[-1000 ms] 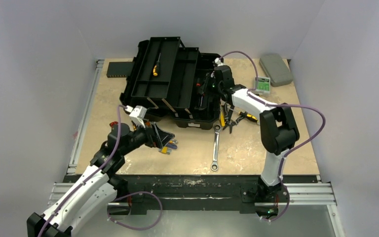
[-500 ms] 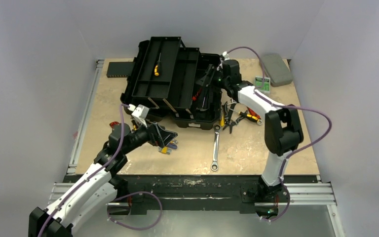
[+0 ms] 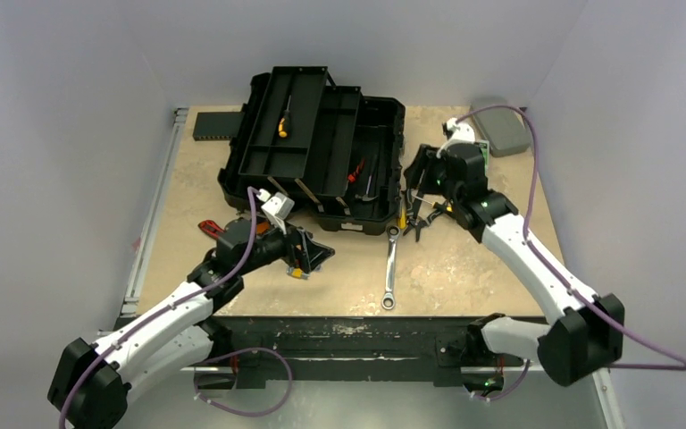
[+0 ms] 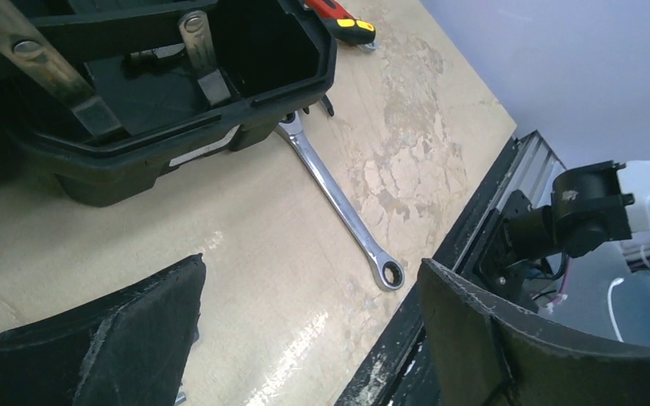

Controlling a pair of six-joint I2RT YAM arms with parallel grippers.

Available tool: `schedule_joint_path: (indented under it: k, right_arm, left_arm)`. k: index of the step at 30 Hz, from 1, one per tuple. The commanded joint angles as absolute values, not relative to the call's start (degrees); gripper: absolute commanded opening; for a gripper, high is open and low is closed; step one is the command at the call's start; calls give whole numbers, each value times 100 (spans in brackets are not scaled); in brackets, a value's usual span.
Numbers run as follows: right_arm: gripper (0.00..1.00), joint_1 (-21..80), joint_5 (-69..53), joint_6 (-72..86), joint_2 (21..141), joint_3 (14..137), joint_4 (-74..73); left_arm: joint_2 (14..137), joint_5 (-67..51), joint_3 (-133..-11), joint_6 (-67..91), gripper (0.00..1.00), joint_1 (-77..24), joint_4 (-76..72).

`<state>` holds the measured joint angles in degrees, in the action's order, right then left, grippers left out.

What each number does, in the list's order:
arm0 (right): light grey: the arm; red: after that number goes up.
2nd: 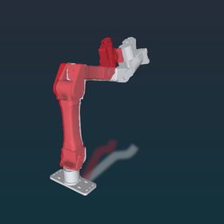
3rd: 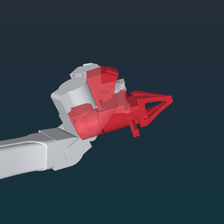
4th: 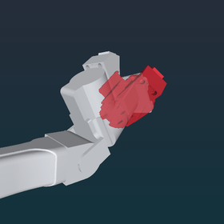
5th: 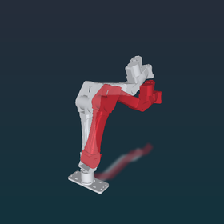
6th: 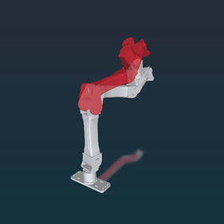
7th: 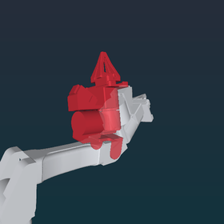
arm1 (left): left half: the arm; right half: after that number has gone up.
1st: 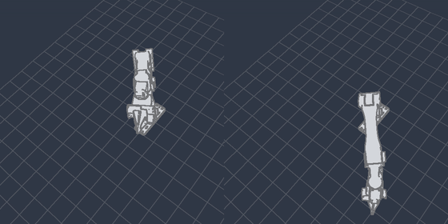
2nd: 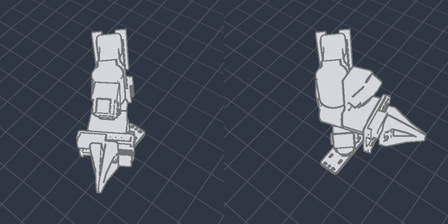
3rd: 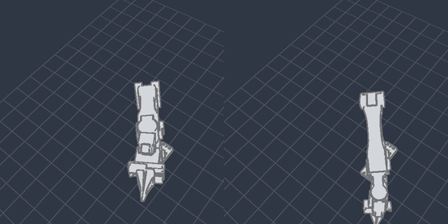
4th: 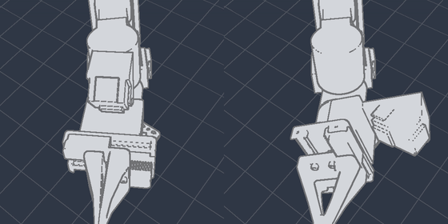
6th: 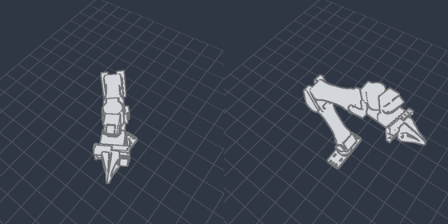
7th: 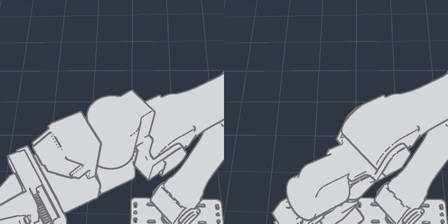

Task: Pack the tool kit
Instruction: Place the pliers in the toolbox, then pick up the screwdriver from the center of the board.

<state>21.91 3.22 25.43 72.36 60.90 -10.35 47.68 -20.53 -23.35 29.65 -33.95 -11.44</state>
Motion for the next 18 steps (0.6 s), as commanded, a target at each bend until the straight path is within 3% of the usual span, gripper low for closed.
schedule_joint_path:
  k: [1, 6, 13, 15, 16, 18]
  right_arm:
    - [55, 2259, 1423, 2047, 6474, 5311, -1846]
    - [57, 2311, 1304, 2087, 6022, 4706, -2223]
    - [63, 2328, 2130, 2516, 6372, 4501, -2215]
    - [85, 2318, 2837, 3238, 6605, 4773, -2467]
    - [90, 2289, 3166, 3608, 6713, 4905, -2604]
    - [90, 2259, 3696, 4528, 6871, 5141, -2872]
  left_arm:
    - [4636, -1682, -2474, 2276, 92, -3610, -1230]
    - [4351, -1266, -2324, 2053, 92, -3698, -927]
    - [4005, -1081, -1862, 2118, 91, -3726, -1349]
    - [3982, -1067, -1786, 2147, 91, -3743, -1457]
    - [3982, -1064, -1766, 2171, 91, -3743, -1492]
    - [4001, -1079, -1729, 2215, 91, -3744, -1578]
